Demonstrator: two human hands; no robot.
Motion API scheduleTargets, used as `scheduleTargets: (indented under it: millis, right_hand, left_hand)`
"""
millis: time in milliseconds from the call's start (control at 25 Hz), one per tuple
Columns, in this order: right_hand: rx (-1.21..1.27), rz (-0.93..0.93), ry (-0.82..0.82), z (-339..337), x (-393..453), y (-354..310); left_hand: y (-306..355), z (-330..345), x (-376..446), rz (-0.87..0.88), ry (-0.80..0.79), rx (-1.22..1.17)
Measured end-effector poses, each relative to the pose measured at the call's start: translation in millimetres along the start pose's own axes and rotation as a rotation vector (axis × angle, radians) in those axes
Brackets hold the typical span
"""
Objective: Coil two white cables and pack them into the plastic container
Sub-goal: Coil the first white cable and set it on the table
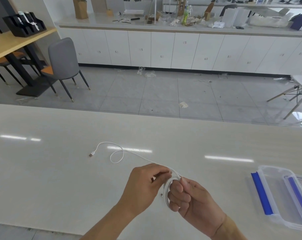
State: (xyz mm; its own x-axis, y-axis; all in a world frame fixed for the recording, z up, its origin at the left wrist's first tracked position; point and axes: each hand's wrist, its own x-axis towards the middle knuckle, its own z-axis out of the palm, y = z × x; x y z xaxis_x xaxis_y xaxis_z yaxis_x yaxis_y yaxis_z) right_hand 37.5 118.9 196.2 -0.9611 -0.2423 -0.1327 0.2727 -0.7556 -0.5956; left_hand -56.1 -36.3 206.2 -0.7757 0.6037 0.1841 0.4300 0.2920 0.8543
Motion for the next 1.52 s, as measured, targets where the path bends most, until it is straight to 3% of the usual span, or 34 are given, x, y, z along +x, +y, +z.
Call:
scheduleTargets:
  millis: [80,160,560,960,1240,1520]
  right_hand:
    - [0.003,-0.031,0.025,0,2,0]
    - [-0.017,-0.047,0.045,-1,3,-1]
    - [-0.142,-0.015,0.067,-12,6,-5]
    - [-0.346,0.082,0.041,-16,10,-6]
    - [-0.499,0.038,0.101,-15,13,-1]
    - [-0.68,0.0,0.192,-10,17,6]
  left_hand:
    - [1,1,-1,-0.193,-0.039,-0.256]
    - [1,-1,-1,-0.267,-0.099,-0.36]
    - [1,-8,-7,-0.263,-0.387,-0.481]
    - [-9,10,-12,-0.256,-0.176,-0.216]
    - [-13,21,-18,-0.234,-0.034,-0.234]
    - [-23,28,-25,-0.223,0.086,-0.083]
